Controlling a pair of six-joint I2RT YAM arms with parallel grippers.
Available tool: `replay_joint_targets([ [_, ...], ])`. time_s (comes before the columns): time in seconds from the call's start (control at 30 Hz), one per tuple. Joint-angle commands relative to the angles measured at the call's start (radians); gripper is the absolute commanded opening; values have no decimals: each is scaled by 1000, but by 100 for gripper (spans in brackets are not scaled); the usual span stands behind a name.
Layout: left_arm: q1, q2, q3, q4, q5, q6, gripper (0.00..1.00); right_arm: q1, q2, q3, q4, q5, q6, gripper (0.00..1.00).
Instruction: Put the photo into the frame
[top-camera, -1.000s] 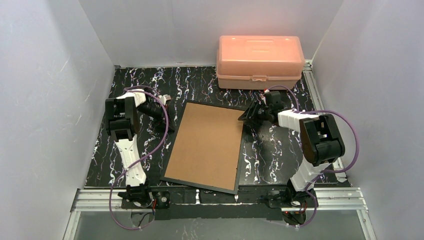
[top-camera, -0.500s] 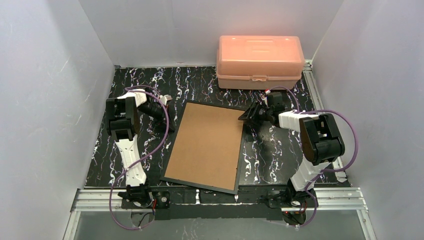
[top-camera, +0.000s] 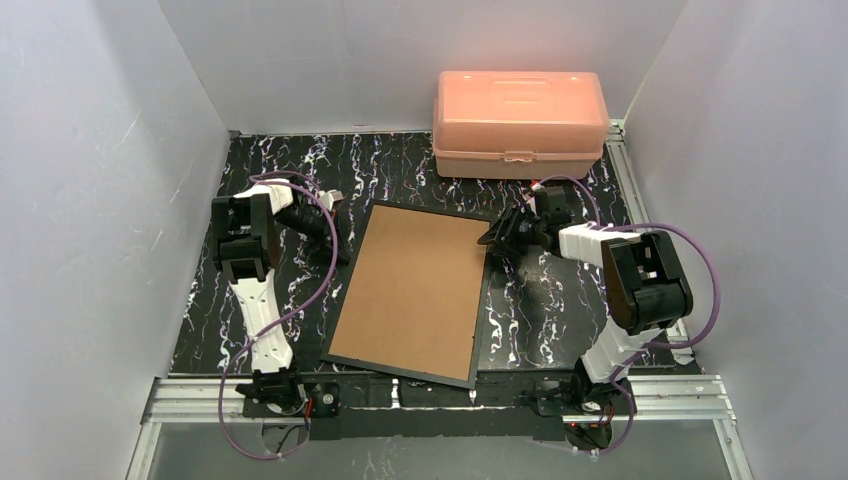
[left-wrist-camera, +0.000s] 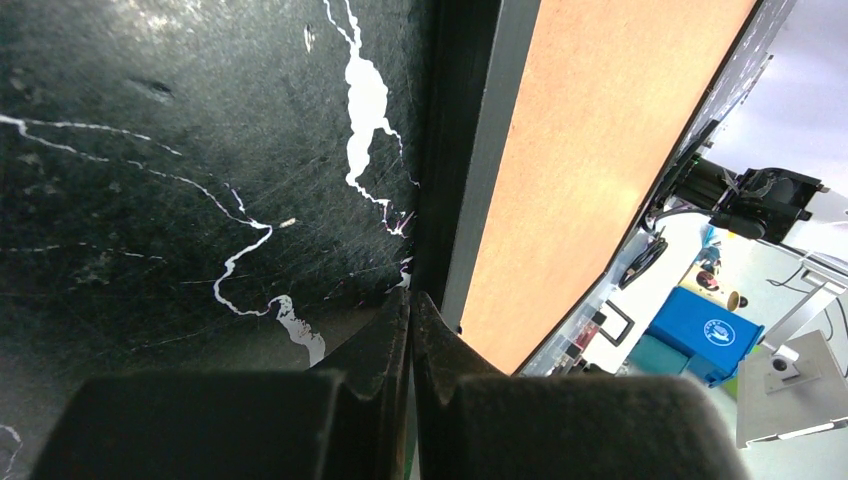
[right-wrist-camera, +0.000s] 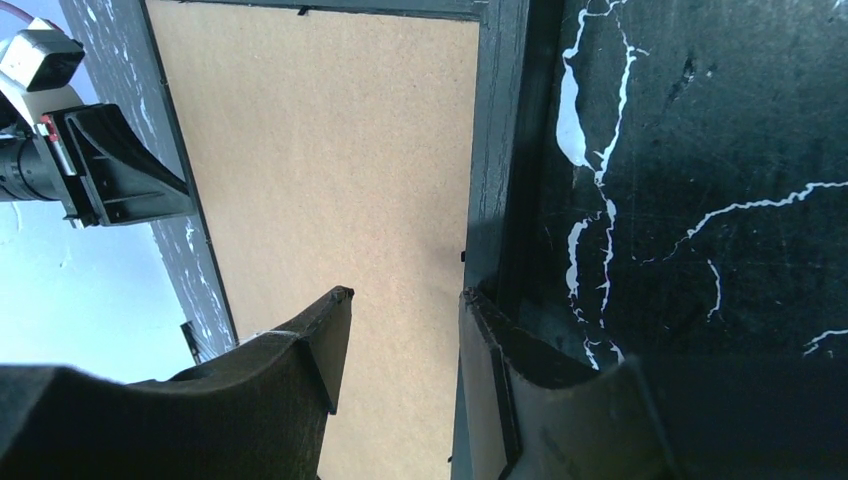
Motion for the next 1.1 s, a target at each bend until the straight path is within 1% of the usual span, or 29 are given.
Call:
replay_joint_targets([
  [0.0,-17,-10,-30,-7,-21,14,0,10,18,-42,-13,1,10,53],
  [0.23,-17,-7,-29,-4,-20,15,0,54,77,-37,31,-8,43,52],
  [0.5,-16,-7,-32,-4,-22,18,0,54,65,-27,37,-2,45,51],
  [0.67,-15,-13,-33,-4,-32,18,0,33,-20,80,-102,22,-24,52],
  [0.83,-11,-15,-35,-5,-32,21,0,-26,-91,60,-167,18,-60,52],
  [0.93,-12,-14,-35,-4,-30,20,0,-32,-80,31,-157,7,-62,52],
  [1.07,-9,-15,-35,-4,-31,20,0,-32,-46,-6,-74,-20,-18,52],
])
